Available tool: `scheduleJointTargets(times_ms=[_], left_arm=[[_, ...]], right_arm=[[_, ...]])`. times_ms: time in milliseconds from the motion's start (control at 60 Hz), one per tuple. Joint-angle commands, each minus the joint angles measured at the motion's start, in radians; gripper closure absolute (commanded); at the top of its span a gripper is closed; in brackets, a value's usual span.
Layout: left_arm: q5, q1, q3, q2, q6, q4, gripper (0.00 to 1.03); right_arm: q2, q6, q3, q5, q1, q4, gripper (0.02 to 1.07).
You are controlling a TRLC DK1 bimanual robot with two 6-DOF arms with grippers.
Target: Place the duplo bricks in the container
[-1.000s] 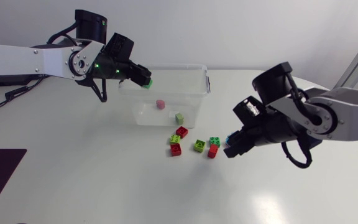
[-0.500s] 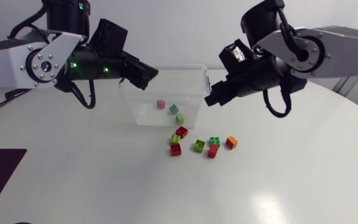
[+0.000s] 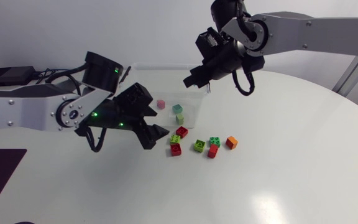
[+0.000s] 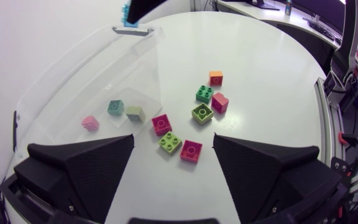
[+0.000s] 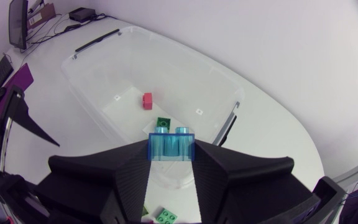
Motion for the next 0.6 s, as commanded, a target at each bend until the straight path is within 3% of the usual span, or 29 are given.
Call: scheduleJointTargets(times_ms=[0,100,317,583], left_arm=[[0.008,-0.019,-0.031,0.062,0.032,0.026,0.15],[0.005,-0.032,-0.026,0.115,0.037,0.048,0.15],[-0.011,-0.044,-0.017,0.21,0.064,0.098,0.15],[-0.02,-0.064,0.001,0.299,0.104,0.121,0.16]], right_arm=[[0.051,0.01,0.068,0.013,0.008,-0.008,0.79],[0.107,0.009,0.119,0.018,0.012,-0.03,0.77],[0.17,0.009,0.187,0.038,0.013,-0.054,0.19],[0.069,-0.002,0.161,0.036,0.005,-0.102,0.14]])
